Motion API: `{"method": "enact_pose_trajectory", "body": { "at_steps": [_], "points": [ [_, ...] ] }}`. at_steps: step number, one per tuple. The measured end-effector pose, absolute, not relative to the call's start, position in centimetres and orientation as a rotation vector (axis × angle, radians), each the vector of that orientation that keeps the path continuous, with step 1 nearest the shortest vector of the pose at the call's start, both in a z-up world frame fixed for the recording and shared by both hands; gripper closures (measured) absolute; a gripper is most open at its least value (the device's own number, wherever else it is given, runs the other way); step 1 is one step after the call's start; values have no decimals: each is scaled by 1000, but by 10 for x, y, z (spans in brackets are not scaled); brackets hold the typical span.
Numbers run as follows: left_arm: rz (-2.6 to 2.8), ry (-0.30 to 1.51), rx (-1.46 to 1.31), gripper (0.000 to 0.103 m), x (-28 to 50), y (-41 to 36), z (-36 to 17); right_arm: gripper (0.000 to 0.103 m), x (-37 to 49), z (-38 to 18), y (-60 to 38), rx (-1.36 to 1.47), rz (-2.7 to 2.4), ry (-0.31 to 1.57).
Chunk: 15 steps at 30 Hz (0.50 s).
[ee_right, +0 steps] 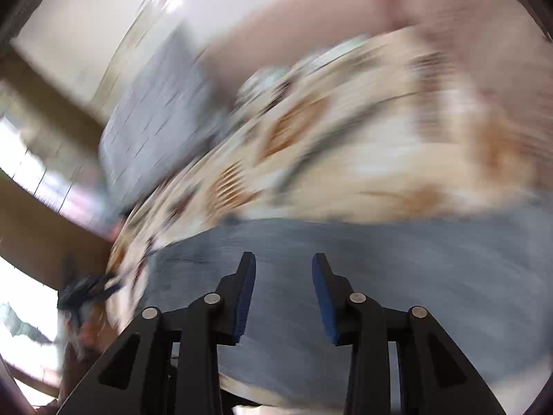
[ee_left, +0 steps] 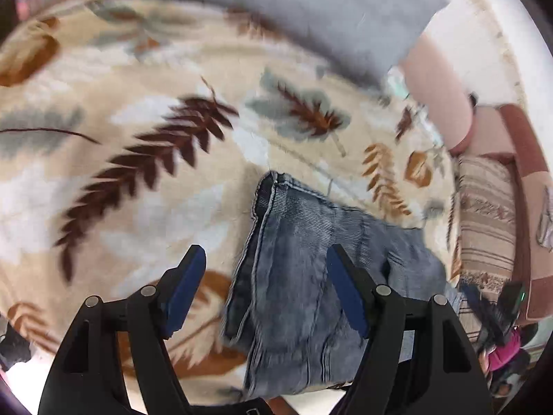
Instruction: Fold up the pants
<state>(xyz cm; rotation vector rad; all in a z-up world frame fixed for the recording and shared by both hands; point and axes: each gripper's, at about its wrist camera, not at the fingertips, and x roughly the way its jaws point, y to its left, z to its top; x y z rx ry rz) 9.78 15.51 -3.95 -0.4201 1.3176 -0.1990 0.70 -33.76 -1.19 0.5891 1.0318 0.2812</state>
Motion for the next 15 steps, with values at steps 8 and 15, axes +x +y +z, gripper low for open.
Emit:
{"method": "enact_pose_trajectory", "body": {
  "at_steps": [8,15],
  "points": [
    [-332,1426,-469,31,109,132,-72,53,117,-80,-245,393,387,1266],
    [-294,1279,-365,58,124,114,-49,101,111,-44,-243,211,343,1111]
  ]
}}
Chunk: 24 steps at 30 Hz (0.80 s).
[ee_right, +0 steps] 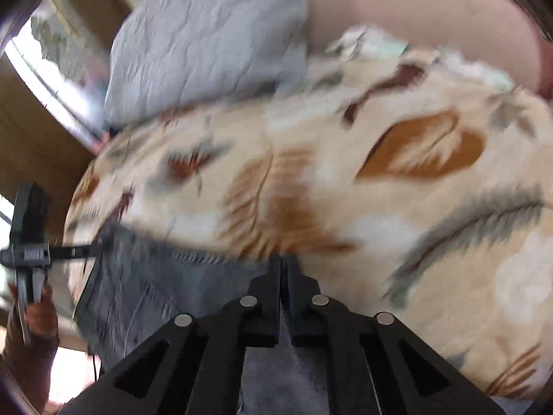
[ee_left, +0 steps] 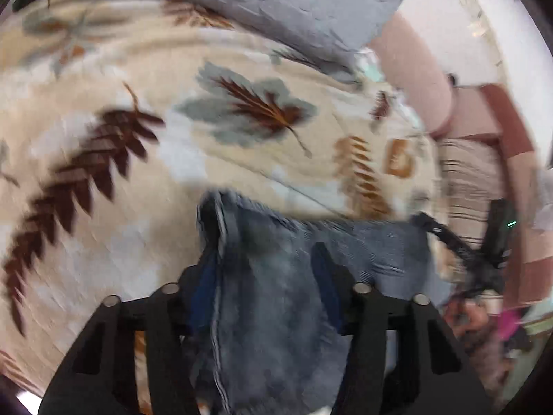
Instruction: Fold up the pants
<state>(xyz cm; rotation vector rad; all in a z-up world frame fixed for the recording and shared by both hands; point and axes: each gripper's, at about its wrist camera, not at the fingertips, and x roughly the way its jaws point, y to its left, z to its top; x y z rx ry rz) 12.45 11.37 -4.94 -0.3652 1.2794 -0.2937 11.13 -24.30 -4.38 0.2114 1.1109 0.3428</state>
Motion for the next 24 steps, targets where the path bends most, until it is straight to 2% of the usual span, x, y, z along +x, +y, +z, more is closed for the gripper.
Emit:
{"method": "enact_pose_trajectory", "body": {
  "at_steps": [2,4,7,9,11,12,14,17,19,24],
  "points": [
    [-234,1359,-308,69,136,107,-72,101,119,-71,-240,180,295,1192],
    [-221,1383,-359,72,139,113,-78,100,118,-84,-239,174,278,1221],
    [-244,1320,-433,72,127,133,-52,94,103,-67,-258,306,284,1142],
    [-273,1280,-449,65,112,142,-34,92,86,-51,-278,380,292,1101],
    [-312,1255,-451,37,87,148,-18,89,63,-34,-300,416,282,1058],
    [-326,1241,-451,33,73,150,-13,85,45,-26,-318,422,259,1043],
    [-361,1232,-446,31,43,149,-9,80,12,-16,-352,441,195,1016],
    [-404,1251,-484,31,7,154,-19,79,-38,-3,-419,490,28,964],
    [-424,1278,-544,31,-8,151,-33,73,-66,2,-463,512,-89,948],
    [-431,1348,-621,31,-6,130,-58,70,-110,-12,-540,622,-252,963]
  ]
}}
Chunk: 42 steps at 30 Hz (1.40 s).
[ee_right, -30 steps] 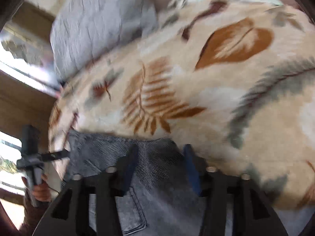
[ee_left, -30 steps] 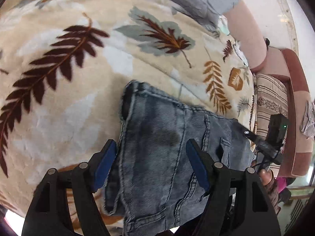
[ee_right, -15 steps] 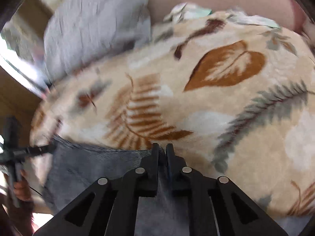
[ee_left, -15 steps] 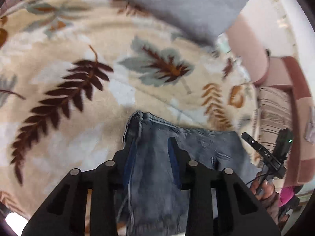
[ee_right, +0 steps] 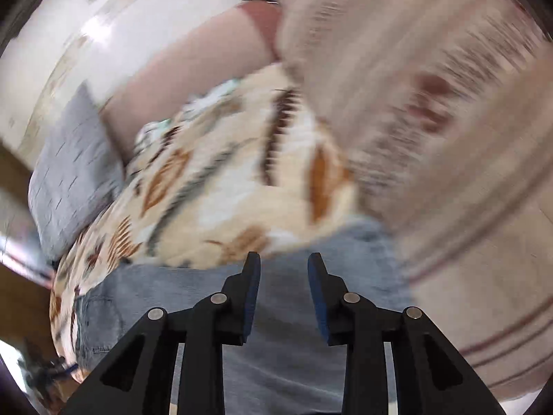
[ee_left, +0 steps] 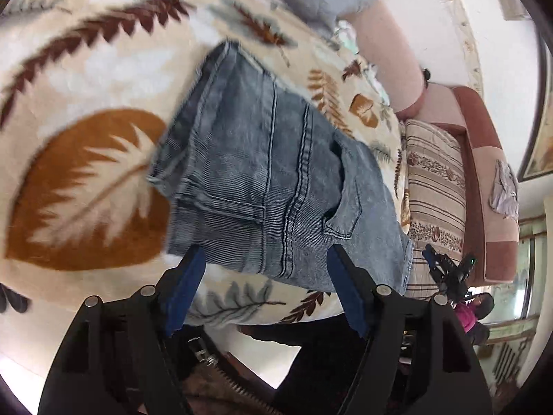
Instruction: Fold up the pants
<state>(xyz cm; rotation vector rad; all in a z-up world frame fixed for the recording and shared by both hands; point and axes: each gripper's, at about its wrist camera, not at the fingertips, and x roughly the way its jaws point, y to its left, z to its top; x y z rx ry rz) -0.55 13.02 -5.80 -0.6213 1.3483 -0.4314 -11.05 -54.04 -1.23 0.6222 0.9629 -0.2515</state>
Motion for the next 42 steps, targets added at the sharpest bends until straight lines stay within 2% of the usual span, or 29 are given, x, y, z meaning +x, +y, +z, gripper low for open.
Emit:
{"method": "enact_pose_trajectory", "body": {
  "at_steps": [9,10,11,13,14,17,20,22,24,26,29,36,37,38,39,42],
  "points": [
    [-333,1390,-635,34,8,118,-73,62,-99,-48,-554,578,-355,963],
    [-319,1383,-625,49,9,119,-72,62,-97,-52,-552,581,-343,973],
    [-291,1373,-587,70,10,117,-67,62,-94,-56,-549,577,-338,987],
    [-278,1328,-547,91,13,117,-54,62,-92,-57,-545,570,-334,983],
    [-282,1265,-539,97,13,121,-42,62,-94,-56,-544,583,-323,971],
    [-144,1217,-403,97,20,129,-38,62,-96,-58,-538,584,-315,967],
    [-183,1318,-560,97,21,146,-61,62,-100,-59,-531,592,-296,997],
    [-213,1299,-601,96,12,151,-58,62,-105,-52,-524,610,-260,976],
    [-249,1282,-604,83,-2,153,-51,59,-107,-42,-510,605,-204,966],
    [-291,1276,-636,48,-14,152,-45,56,-102,-35,-493,588,-143,970],
    [-340,1251,-687,38,-31,148,-41,52,-77,-26,-450,535,-13,994],
    [-350,1343,-733,38,-10,123,-72,51,15,-15,-283,421,405,1090],
    [-346,1342,-731,40,-6,123,-74,51,32,-11,-252,407,470,1099],
    [-345,1334,-731,49,-1,124,-74,50,41,-9,-237,394,499,1102],
    [-341,1334,-734,54,4,124,-74,46,53,-7,-214,366,538,1111],
    [-352,1335,-754,55,6,127,-77,45,92,-9,-144,249,603,1156]
  ]
}}
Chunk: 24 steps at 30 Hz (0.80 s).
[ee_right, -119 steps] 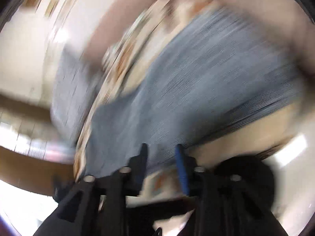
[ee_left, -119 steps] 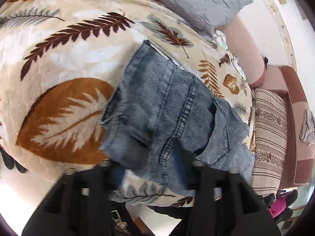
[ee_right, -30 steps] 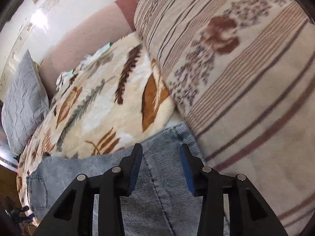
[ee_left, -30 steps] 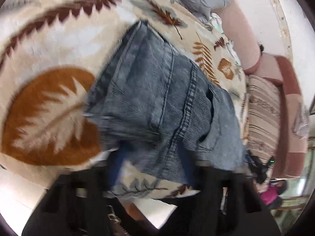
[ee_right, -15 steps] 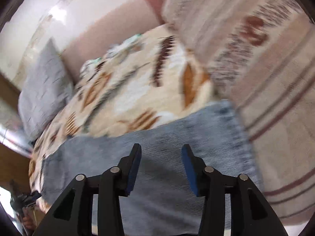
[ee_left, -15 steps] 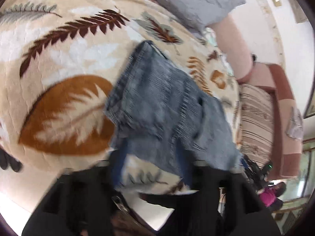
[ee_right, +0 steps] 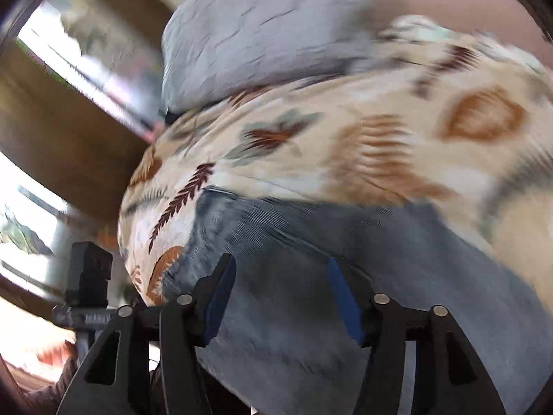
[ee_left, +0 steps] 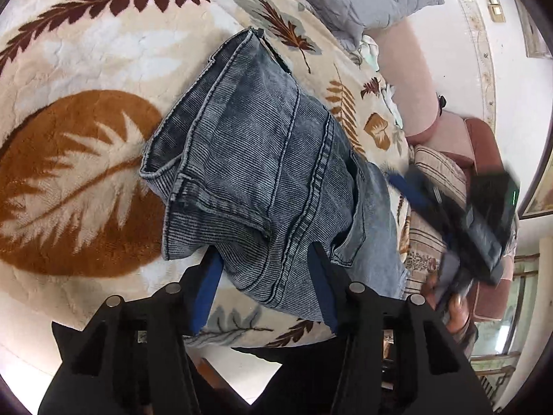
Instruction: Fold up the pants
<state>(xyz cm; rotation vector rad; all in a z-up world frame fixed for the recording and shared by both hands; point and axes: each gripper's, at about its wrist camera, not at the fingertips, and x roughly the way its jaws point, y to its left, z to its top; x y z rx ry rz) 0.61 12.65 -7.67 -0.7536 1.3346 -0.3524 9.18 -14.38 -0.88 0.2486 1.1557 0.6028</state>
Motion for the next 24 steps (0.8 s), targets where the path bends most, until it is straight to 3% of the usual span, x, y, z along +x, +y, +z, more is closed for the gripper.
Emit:
{"method": "enact_pose_trajectory", "body": {
  "at_steps": [10,11,12,13,14,17,20,24],
  "points": [
    [-394,1317,-798,47,-12,139,-85,44,134,-57,-7,-100,646,1239],
    [-393,1320,-780,49,-13,137,-86,46,131,-62,1,-171,632,1222],
    [-387,1319,-762,52,-12,136,-87,61,128,-62,5,-233,626,1192],
    [-382,1311,-740,77,-9,135,-86,72,127,-61,8,-281,619,1166],
    [-370,1295,-708,90,-2,135,-80,76,127,-59,9,-284,619,1160],
    [-366,1226,-709,91,13,137,-64,93,136,-46,4,-255,595,1133],
    [-319,1170,-613,91,22,134,-52,93,153,-44,-6,-157,557,1143],
    [-250,1272,-558,87,23,137,-73,89,158,-54,-8,-107,557,1173]
  ]
}}
